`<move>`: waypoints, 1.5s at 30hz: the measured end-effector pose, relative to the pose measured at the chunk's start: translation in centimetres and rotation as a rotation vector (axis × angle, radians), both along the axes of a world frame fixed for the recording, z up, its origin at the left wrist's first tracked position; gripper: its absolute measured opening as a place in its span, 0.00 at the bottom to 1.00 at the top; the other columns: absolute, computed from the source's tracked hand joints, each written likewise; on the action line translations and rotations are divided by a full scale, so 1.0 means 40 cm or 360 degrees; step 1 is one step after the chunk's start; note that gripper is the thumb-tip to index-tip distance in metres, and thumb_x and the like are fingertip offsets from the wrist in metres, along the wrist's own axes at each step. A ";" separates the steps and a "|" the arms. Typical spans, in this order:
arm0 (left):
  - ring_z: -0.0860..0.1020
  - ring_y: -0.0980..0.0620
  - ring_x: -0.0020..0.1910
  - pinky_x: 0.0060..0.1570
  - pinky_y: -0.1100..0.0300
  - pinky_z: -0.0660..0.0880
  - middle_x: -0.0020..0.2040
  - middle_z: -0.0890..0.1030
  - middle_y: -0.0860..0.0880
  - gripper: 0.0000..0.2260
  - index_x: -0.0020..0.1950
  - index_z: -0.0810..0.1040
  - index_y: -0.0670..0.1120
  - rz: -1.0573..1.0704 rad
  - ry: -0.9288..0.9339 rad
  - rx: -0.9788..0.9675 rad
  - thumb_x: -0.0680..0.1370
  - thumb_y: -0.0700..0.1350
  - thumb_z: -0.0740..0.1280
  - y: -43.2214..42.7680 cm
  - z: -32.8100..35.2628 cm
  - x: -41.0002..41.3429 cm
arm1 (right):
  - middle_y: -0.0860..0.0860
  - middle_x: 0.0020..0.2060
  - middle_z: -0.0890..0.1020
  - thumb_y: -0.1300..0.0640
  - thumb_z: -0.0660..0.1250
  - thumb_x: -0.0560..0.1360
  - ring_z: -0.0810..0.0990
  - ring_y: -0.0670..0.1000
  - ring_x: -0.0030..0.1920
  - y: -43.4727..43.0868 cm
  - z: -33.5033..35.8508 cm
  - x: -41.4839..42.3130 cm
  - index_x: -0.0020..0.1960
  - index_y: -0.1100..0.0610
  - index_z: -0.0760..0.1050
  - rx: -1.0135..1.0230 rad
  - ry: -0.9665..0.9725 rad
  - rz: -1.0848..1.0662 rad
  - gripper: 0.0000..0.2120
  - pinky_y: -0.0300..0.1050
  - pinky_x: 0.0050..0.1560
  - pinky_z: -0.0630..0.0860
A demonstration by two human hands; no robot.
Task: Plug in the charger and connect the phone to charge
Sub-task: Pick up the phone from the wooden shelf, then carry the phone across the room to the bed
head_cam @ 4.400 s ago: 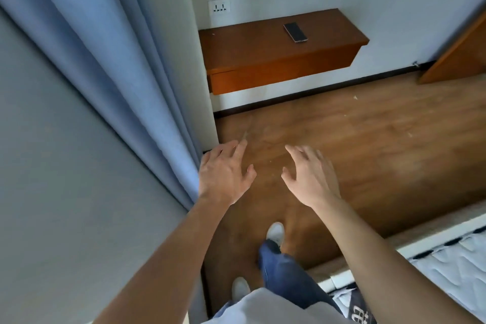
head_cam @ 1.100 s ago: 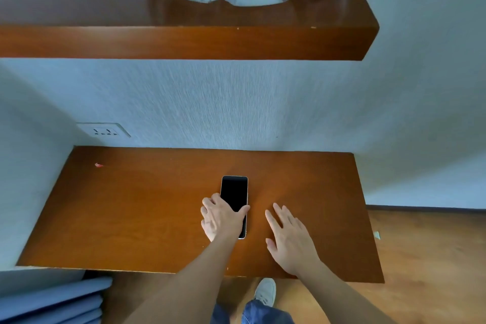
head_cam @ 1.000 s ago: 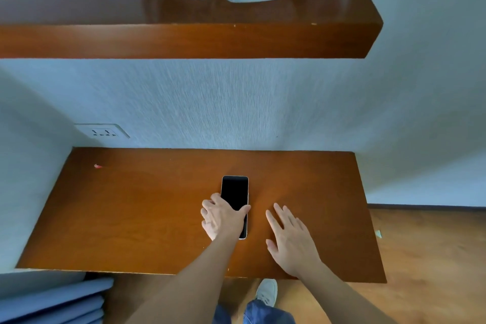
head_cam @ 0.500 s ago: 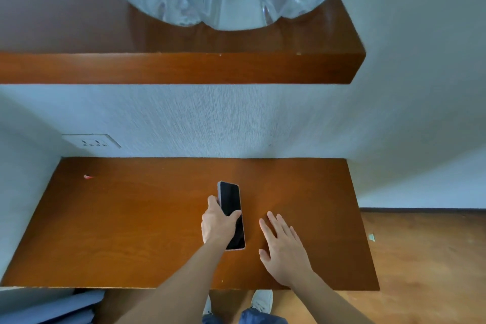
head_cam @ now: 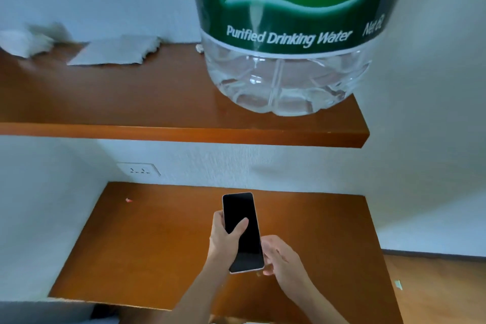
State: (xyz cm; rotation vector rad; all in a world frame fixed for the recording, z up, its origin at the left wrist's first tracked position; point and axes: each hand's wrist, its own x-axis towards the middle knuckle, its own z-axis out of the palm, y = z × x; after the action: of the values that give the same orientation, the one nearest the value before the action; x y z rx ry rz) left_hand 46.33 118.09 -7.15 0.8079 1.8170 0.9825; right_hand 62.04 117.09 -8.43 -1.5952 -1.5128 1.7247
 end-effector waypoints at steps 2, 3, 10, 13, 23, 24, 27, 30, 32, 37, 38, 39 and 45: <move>0.80 0.52 0.48 0.42 0.58 0.79 0.52 0.78 0.50 0.14 0.59 0.67 0.49 -0.0003 0.0030 0.0062 0.79 0.49 0.68 -0.007 0.024 -0.009 | 0.53 0.48 0.83 0.41 0.56 0.80 0.82 0.49 0.42 -0.008 0.020 -0.030 0.54 0.48 0.73 -0.0056 0.0073 -0.0069 0.14 0.38 0.41 0.82; 0.79 0.53 0.47 0.41 0.61 0.78 0.52 0.78 0.52 0.14 0.59 0.66 0.50 -0.0012 0.0051 0.0091 0.79 0.48 0.68 -0.012 0.035 -0.011 | 0.55 0.45 0.83 0.43 0.57 0.80 0.81 0.47 0.36 -0.012 0.027 -0.041 0.54 0.51 0.73 -0.0074 0.0124 -0.0097 0.14 0.37 0.35 0.80; 0.80 0.51 0.48 0.40 0.60 0.80 0.52 0.79 0.52 0.14 0.59 0.66 0.53 0.0005 -0.0004 0.0147 0.79 0.49 0.68 -0.029 0.070 -0.028 | 0.56 0.41 0.81 0.50 0.60 0.82 0.80 0.44 0.30 -0.021 0.047 -0.072 0.52 0.57 0.74 0.0100 0.0194 -0.0124 0.11 0.34 0.29 0.74; 0.81 0.49 0.49 0.43 0.57 0.83 0.53 0.79 0.51 0.14 0.61 0.67 0.52 0.0013 -0.0042 0.0120 0.79 0.50 0.68 -0.036 0.067 -0.037 | 0.53 0.43 0.82 0.49 0.62 0.81 0.83 0.47 0.38 -0.032 0.047 -0.081 0.51 0.54 0.74 0.0119 0.0143 -0.0149 0.09 0.34 0.33 0.77; 0.80 0.50 0.51 0.43 0.61 0.80 0.54 0.78 0.52 0.13 0.62 0.68 0.52 -0.0084 -0.0127 0.0079 0.80 0.49 0.67 -0.051 0.054 -0.027 | 0.48 0.46 0.82 0.48 0.62 0.80 0.82 0.53 0.48 -0.081 0.054 -0.079 0.51 0.48 0.73 0.0110 0.0042 -0.0254 0.05 0.38 0.47 0.81; 0.80 0.50 0.51 0.44 0.61 0.81 0.54 0.79 0.52 0.13 0.61 0.68 0.52 -0.0101 -0.0142 0.0092 0.80 0.49 0.67 -0.050 0.054 -0.026 | 0.48 0.46 0.82 0.48 0.62 0.80 0.82 0.53 0.47 -0.085 0.060 -0.081 0.51 0.48 0.73 0.0109 0.0048 -0.0282 0.05 0.36 0.44 0.80; 0.81 0.49 0.50 0.41 0.61 0.81 0.54 0.79 0.51 0.11 0.61 0.69 0.52 -0.0145 -0.0227 0.0095 0.80 0.47 0.67 -0.051 0.056 -0.028 | 0.49 0.46 0.82 0.49 0.62 0.81 0.82 0.52 0.47 -0.098 0.081 -0.088 0.50 0.48 0.73 0.0120 0.0057 -0.0379 0.04 0.32 0.38 0.77; 0.82 0.47 0.49 0.38 0.62 0.81 0.53 0.80 0.49 0.08 0.58 0.70 0.53 -0.0228 -0.0335 0.0120 0.80 0.46 0.66 -0.050 0.071 -0.042 | 0.50 0.45 0.83 0.48 0.62 0.81 0.82 0.52 0.44 -0.116 0.102 -0.108 0.49 0.48 0.74 0.0166 0.0035 -0.0488 0.05 0.31 0.35 0.75; 0.82 0.48 0.48 0.37 0.62 0.81 0.53 0.80 0.49 0.07 0.56 0.70 0.54 -0.0330 -0.0361 0.0140 0.81 0.46 0.66 -0.047 0.081 -0.054 | 0.50 0.45 0.83 0.48 0.62 0.80 0.83 0.53 0.44 -0.131 0.110 -0.129 0.50 0.49 0.75 0.0180 0.0039 -0.0604 0.06 0.32 0.35 0.76; 0.81 0.49 0.53 0.52 0.48 0.83 0.57 0.79 0.51 0.12 0.61 0.70 0.56 -0.0646 -0.0308 0.0081 0.79 0.50 0.68 -0.051 0.066 -0.059 | 0.49 0.43 0.84 0.51 0.63 0.81 0.84 0.50 0.44 -0.198 0.099 -0.173 0.49 0.50 0.76 0.0212 0.0037 -0.0971 0.05 0.41 0.40 0.83; 0.81 0.49 0.53 0.53 0.47 0.82 0.57 0.79 0.51 0.14 0.62 0.69 0.55 -0.0716 -0.0303 0.0047 0.79 0.51 0.68 -0.059 0.058 -0.056 | 0.49 0.43 0.84 0.51 0.63 0.81 0.84 0.51 0.43 -0.217 0.094 -0.178 0.49 0.50 0.76 0.0223 -0.0003 -0.1049 0.05 0.44 0.41 0.83; 0.81 0.49 0.53 0.53 0.47 0.82 0.57 0.79 0.52 0.15 0.64 0.69 0.55 -0.0783 -0.0314 0.0015 0.79 0.51 0.68 -0.069 0.052 -0.050 | 0.51 0.42 0.84 0.51 0.63 0.81 0.84 0.52 0.42 -0.238 0.090 -0.180 0.48 0.51 0.76 0.0222 -0.0040 -0.1119 0.06 0.44 0.40 0.83; 0.81 0.49 0.54 0.47 0.56 0.83 0.59 0.78 0.51 0.20 0.67 0.67 0.54 -0.1224 -0.0365 -0.0115 0.78 0.54 0.68 -0.141 0.035 0.030 | 0.52 0.40 0.85 0.52 0.63 0.81 0.83 0.47 0.39 -0.381 0.092 -0.149 0.48 0.58 0.77 0.0179 -0.0147 -0.1526 0.10 0.42 0.37 0.79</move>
State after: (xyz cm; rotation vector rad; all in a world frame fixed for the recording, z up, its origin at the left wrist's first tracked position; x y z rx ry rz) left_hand 47.54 112.45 -5.76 1.1682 1.1730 0.4739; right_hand 56.07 101.85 -4.76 -1.8902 -0.6290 1.0045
